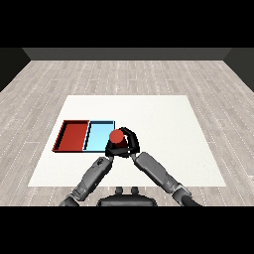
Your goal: Pick the red can and put it in the red box
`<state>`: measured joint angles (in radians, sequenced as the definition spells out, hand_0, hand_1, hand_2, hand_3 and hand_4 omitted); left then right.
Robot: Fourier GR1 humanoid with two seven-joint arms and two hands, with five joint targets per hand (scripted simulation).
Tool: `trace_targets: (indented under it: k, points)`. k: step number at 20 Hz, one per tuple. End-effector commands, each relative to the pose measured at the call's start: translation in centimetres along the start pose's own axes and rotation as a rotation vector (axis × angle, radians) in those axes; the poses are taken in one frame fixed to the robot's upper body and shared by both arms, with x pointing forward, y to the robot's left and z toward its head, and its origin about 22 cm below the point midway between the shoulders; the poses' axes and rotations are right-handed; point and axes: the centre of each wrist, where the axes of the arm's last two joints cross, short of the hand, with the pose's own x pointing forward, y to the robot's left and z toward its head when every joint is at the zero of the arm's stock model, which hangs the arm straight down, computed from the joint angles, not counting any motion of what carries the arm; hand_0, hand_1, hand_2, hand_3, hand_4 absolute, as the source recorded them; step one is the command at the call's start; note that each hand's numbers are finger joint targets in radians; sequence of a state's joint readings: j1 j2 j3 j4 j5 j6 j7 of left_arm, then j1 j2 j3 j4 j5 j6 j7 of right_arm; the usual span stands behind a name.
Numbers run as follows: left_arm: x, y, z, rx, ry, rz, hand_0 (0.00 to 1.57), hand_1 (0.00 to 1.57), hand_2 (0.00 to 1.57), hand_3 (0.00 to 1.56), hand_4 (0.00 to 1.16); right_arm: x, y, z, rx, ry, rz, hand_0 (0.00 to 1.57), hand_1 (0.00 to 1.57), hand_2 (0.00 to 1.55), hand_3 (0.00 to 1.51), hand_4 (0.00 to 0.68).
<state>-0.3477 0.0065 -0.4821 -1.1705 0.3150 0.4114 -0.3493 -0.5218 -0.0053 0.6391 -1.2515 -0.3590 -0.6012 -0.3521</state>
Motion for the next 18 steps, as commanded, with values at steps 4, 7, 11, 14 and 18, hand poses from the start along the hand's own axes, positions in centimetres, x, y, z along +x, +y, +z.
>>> trace_targets:
  k: [4, 7, 11, 14, 18]
  points:
    - [1.7, -1.8, -2.1, 0.089, 0.078, -0.055, 1.51, 1.51, 1.47, 1.39, 0.88, 0.1, 1.4, 0.4, -0.002, 0.022, -0.027, 1.55, 1.55, 1.47, 1.38, 0.614]
    - [-0.1, -2.3, -1.1, 0.119, 0.015, -0.084, 1.56, 1.56, 1.51, 1.41, 0.97, 0.0, 0.3, -0.2, 0.014, -0.013, -0.037, 1.5, 1.5, 1.45, 1.38, 0.606]
    - [2.1, -1.4, -0.9, 0.185, -0.017, -0.064, 1.57, 1.57, 1.52, 1.41, 0.96, 1.4, 1.0, -0.5, 0.006, 0.003, -0.051, 1.43, 1.43, 1.44, 1.38, 0.618]
    - [0.8, -1.8, -1.9, 0.182, -0.031, -0.098, 1.57, 1.57, 1.53, 1.43, 0.97, 0.0, 1.6, 1.1, 0.008, -0.007, -0.071, 1.45, 1.45, 1.44, 1.38, 0.597]
    - [1.2, -0.7, -1.2, 0.2, -0.043, -0.105, 1.57, 1.57, 1.53, 1.45, 1.12, 0.7, 0.4, 0.5, 0.021, 0.019, -0.004, 0.0, 0.0, 0.0, 0.0, 0.0]
